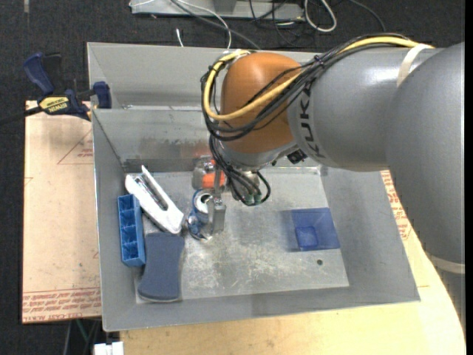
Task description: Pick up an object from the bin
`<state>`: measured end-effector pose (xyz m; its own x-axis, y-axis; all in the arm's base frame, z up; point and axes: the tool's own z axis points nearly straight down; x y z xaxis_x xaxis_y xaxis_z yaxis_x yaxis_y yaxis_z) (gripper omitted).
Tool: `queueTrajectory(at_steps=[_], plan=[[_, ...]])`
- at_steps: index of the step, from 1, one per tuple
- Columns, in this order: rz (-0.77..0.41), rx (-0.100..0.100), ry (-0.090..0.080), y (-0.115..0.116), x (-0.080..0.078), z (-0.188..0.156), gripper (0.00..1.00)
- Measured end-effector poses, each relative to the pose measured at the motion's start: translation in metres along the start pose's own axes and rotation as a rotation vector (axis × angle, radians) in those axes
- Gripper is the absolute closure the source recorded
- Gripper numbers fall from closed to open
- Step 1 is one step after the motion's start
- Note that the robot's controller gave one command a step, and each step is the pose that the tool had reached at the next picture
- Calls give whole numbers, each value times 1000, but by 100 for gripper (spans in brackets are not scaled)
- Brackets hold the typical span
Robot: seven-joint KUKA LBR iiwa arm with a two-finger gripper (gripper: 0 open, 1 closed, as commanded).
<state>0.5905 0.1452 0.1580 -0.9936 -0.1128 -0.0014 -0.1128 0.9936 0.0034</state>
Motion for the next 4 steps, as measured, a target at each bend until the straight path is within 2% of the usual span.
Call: queueTrajectory(at_steps=[1,2,3,4], plan=[[158,-2,2,-17,23,47,0],[-200,-3,-17,-1,49,46,0],[125,-16,-12,-11,37,54,0],[156,-6,-12,-12,40,41,100]])
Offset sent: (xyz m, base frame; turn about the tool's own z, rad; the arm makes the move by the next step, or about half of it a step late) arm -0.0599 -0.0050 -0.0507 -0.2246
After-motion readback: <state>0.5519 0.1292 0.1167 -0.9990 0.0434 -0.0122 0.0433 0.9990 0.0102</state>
